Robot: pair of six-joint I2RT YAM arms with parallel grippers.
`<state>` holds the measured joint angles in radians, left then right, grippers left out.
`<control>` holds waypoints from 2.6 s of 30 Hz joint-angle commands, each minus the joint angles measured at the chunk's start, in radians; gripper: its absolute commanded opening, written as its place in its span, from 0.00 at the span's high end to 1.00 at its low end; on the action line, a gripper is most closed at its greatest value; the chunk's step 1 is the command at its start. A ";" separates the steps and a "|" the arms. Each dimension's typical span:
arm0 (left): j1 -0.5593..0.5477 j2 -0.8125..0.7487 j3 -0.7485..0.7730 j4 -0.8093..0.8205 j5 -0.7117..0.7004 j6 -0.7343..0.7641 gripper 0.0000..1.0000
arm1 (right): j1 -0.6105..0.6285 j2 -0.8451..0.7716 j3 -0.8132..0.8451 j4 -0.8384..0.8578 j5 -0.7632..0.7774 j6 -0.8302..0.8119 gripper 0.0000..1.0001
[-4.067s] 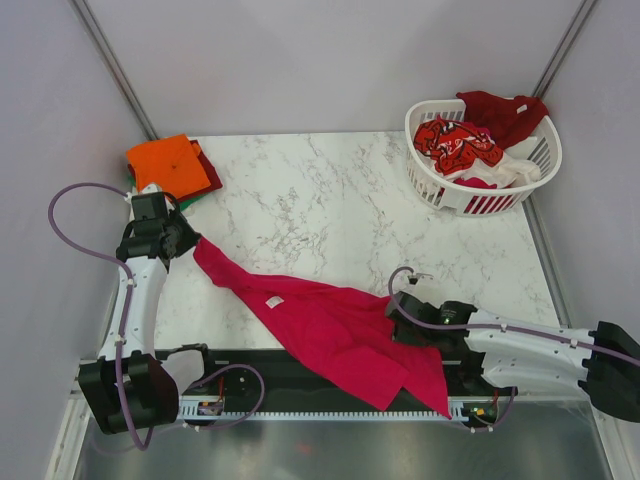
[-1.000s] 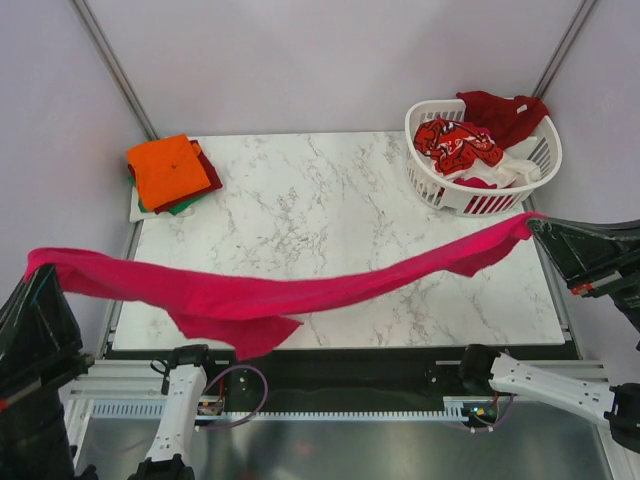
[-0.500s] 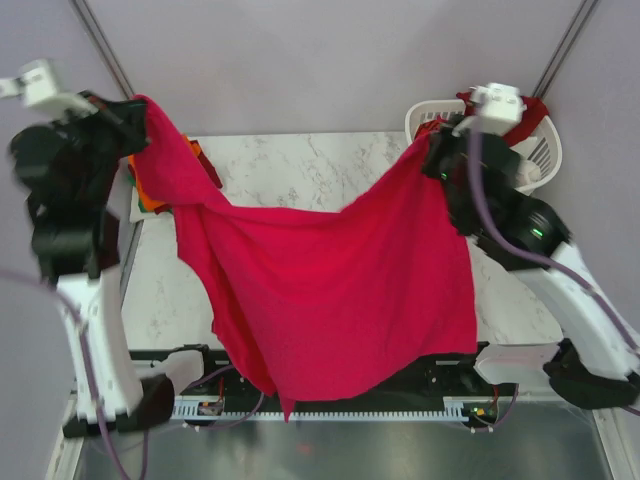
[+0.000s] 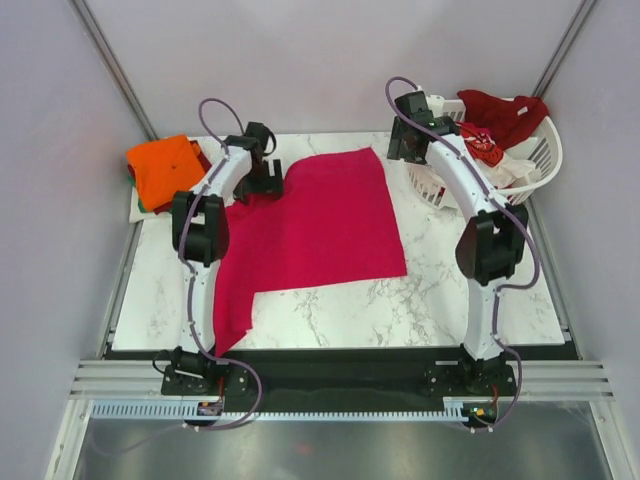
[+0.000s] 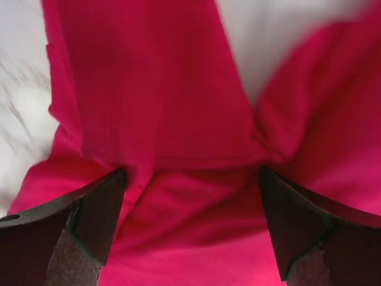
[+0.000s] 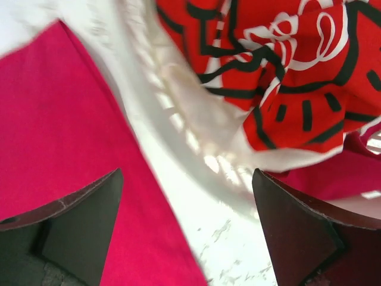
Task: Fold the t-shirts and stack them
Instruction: Flatten the tshirt out
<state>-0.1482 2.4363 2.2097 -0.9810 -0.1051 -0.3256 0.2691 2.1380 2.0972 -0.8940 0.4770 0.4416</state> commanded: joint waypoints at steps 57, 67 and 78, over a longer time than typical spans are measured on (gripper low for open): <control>-0.123 -0.839 -0.938 0.321 -0.084 -0.072 0.30 | 0.114 -1.196 -1.310 0.373 -0.547 0.212 0.17; -0.085 -0.510 -0.667 0.323 -0.234 0.009 0.37 | 0.390 -0.831 -1.180 0.515 -0.502 0.172 0.18; -0.047 -0.277 -0.349 0.302 -0.194 0.037 0.43 | 0.390 -0.727 -1.237 0.563 -0.489 0.103 0.17</control>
<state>-0.2115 2.1254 1.7821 -0.6785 -0.3119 -0.3038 0.6590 1.3960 0.8719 -0.3771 -0.0254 0.5766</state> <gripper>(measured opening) 0.583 0.827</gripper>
